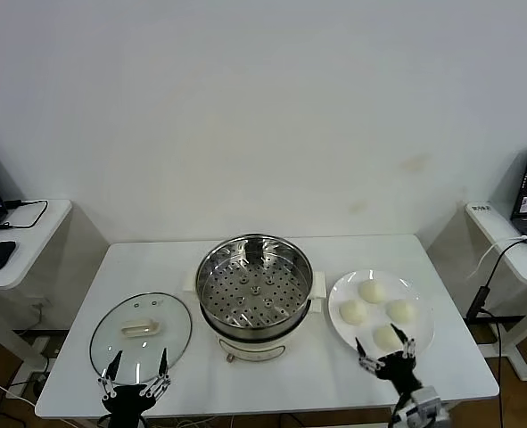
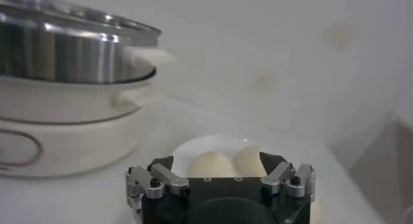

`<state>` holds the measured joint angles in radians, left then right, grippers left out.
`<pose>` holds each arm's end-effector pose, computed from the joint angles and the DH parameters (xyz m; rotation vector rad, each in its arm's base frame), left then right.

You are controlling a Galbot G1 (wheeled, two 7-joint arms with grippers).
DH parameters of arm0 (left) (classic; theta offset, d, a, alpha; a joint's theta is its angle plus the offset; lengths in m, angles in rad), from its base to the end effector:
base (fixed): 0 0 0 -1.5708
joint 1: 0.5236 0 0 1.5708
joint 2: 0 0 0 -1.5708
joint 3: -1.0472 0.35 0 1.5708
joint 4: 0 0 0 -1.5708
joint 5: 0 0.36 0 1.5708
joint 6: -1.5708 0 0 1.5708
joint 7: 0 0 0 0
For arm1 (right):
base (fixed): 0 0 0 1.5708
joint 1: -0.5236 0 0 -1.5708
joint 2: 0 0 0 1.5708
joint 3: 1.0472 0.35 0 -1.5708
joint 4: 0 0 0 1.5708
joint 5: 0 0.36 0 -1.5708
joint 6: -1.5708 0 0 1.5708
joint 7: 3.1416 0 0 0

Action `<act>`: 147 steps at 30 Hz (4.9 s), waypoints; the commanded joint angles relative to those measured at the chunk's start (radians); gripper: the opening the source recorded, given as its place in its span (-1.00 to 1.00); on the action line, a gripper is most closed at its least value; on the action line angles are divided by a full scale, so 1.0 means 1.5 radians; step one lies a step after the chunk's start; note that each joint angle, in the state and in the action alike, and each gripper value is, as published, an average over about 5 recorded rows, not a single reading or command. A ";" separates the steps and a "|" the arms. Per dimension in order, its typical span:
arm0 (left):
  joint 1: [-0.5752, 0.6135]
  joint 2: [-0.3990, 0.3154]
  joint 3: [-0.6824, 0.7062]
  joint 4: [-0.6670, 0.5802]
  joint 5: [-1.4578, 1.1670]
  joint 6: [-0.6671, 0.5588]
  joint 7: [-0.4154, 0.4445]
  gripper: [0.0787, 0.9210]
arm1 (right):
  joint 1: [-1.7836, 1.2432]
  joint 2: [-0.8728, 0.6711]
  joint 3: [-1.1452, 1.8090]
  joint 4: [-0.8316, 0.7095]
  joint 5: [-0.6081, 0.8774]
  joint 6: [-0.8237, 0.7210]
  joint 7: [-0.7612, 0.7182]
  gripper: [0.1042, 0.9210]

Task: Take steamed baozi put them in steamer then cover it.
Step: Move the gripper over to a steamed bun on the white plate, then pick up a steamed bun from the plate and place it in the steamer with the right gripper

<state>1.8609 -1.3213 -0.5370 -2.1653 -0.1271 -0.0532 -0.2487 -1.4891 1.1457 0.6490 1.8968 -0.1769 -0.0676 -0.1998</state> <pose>0.1010 0.0405 -0.3148 0.1623 -2.9721 -0.1341 0.2219 -0.1357 -0.3221 0.3251 -2.7834 0.8712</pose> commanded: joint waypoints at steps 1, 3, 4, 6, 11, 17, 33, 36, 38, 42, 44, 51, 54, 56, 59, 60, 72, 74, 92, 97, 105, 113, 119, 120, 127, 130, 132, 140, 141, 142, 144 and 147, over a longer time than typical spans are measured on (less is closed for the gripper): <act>-0.019 -0.009 -0.017 -0.005 0.015 0.025 0.000 0.77 | 0.140 -0.155 0.023 -0.065 -0.171 -0.002 -0.101 0.76; -0.020 -0.013 -0.015 -0.004 0.020 0.025 -0.002 0.77 | 0.171 -0.180 0.009 -0.082 -0.179 -0.002 -0.128 0.76; -0.022 -0.015 -0.014 -0.004 0.023 0.024 -0.005 0.77 | 0.192 -0.197 -0.004 -0.094 -0.182 0.000 -0.146 0.76; -0.024 -0.020 -0.011 -0.005 0.031 0.019 -0.010 0.77 | 0.248 -0.230 -0.041 -0.125 -0.182 0.008 -0.184 0.76; -0.025 -0.031 -0.004 -0.019 0.046 0.011 -0.018 0.77 | 0.402 -0.306 -0.170 -0.219 -0.176 0.033 -0.281 0.76; -0.026 -0.039 -0.005 -0.026 0.053 0.004 -0.025 0.77 | 0.576 -0.374 -0.367 -0.268 -0.129 0.014 -0.394 0.76; -0.036 -0.038 -0.017 -0.030 0.048 0.004 -0.030 0.77 | 0.913 -0.356 -0.814 -0.419 -0.012 0.003 -0.543 0.76; -0.041 -0.038 -0.021 -0.027 0.046 0.005 -0.029 0.77 | 0.920 -0.323 -0.833 -0.449 -0.027 0.003 -0.542 0.76; -0.043 -0.037 -0.024 -0.025 0.044 0.007 -0.029 0.77 | 0.926 -0.302 -0.845 -0.471 -0.037 0.002 -0.542 0.76; -0.048 -0.033 -0.032 -0.022 0.038 0.009 -0.027 0.77 | 0.937 -0.267 -0.869 -0.509 -0.044 -0.002 -0.542 0.76; -0.051 -0.031 -0.036 -0.021 0.035 0.011 -0.027 0.77 | 0.939 -0.252 -0.875 -0.527 -0.045 -0.003 -0.541 0.76; -0.056 -0.026 -0.046 -0.015 0.028 0.015 -0.025 0.77 | 0.934 -0.212 -0.872 -0.578 -0.066 -0.010 -0.542 0.76; -0.057 -0.027 -0.048 -0.012 0.028 0.014 -0.026 0.77 | 0.929 -0.199 -0.855 -0.598 -0.077 -0.014 -0.540 0.76; -0.057 -0.027 -0.048 -0.010 0.028 0.013 -0.026 0.77 | 0.925 -0.189 -0.842 -0.612 -0.084 -0.015 -0.536 0.76; -0.058 -0.026 -0.049 -0.009 0.028 0.012 -0.026 0.77 | 0.923 -0.174 -0.828 -0.633 -0.091 -0.016 -0.530 0.76; -0.058 -0.025 -0.050 -0.009 0.028 0.012 -0.026 0.77 | 0.923 -0.170 -0.826 -0.638 -0.093 -0.017 -0.530 0.76; -0.061 -0.024 -0.051 -0.003 0.028 0.010 -0.027 0.77 | 0.934 -0.145 -0.842 -0.668 -0.103 -0.017 -0.539 0.52; -0.060 -0.023 -0.051 -0.003 0.028 0.010 -0.027 0.77 | 0.933 -0.146 -0.846 -0.667 -0.101 -0.017 -0.541 0.47; -0.061 -0.022 -0.048 -0.008 0.029 0.011 -0.027 0.77 | 0.979 -0.187 -0.898 -0.607 -0.046 -0.011 -0.560 0.20; -0.060 -0.019 -0.048 -0.013 0.028 0.012 -0.026 0.77 | 1.017 -0.218 -0.928 -0.551 0.000 -0.012 -0.561 0.16; -0.064 -0.007 -0.048 -0.020 0.015 0.021 -0.024 0.77 | 1.162 -0.268 -1.014 -0.455 0.108 -0.013 -0.561 0.17; -0.071 0.007 -0.051 -0.019 -0.001 0.022 -0.024 0.77 | 1.337 -0.207 -1.126 -0.451 0.218 0.004 -0.544 0.18; -0.073 0.017 -0.060 -0.018 -0.014 0.023 -0.023 0.77 | 1.405 -0.124 -1.190 -0.461 0.263 0.042 -0.517 0.18; -0.074 0.018 -0.062 -0.018 -0.016 0.023 -0.023 0.77 | 1.410 -0.105 -1.202 -0.462 0.267 0.054 -0.510 0.18; -0.077 0.018 -0.069 -0.017 -0.019 0.023 -0.023 0.77 | 1.418 0.012 -1.263 -0.463 0.228 0.140 -0.475 0.18; -0.078 0.016 -0.072 -0.016 -0.022 0.023 -0.023 0.77 | 1.414 0.048 -1.280 -0.462 0.204 0.167 -0.471 0.18; -0.077 0.015 -0.074 -0.017 -0.023 0.022 -0.023 0.77 | 1.411 0.070 -1.296 -0.465 0.198 0.185 -0.471 0.18; -0.078 0.011 -0.079 -0.023 -0.024 0.025 -0.022 0.77 | 1.377 0.127 -1.324 -0.503 0.114 0.255 -0.486 0.20; -0.079 0.010 -0.078 -0.023 -0.024 0.025 -0.022 0.77 | 1.375 0.131 -1.327 -0.508 0.100 0.263 -0.489 0.20; -0.079 0.009 -0.078 -0.023 -0.024 0.026 -0.022 0.77 | 1.373 0.134 -1.329 -0.514 0.086 0.271 -0.491 0.20; -0.080 0.007 -0.078 -0.021 -0.023 0.026 -0.022 0.77 | 1.368 0.140 -1.328 -0.533 0.055 0.290 -0.494 0.20; -0.081 0.006 -0.076 -0.019 -0.023 0.026 -0.022 0.77 | 1.355 0.149 -1.323 -0.565 0.022 0.310 -0.494 0.21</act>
<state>1.7404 -1.3116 -0.6533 -2.1981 -0.1613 -0.0143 -0.2816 0.5559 1.2881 -1.2951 1.1224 -0.0127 0.2905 -0.9402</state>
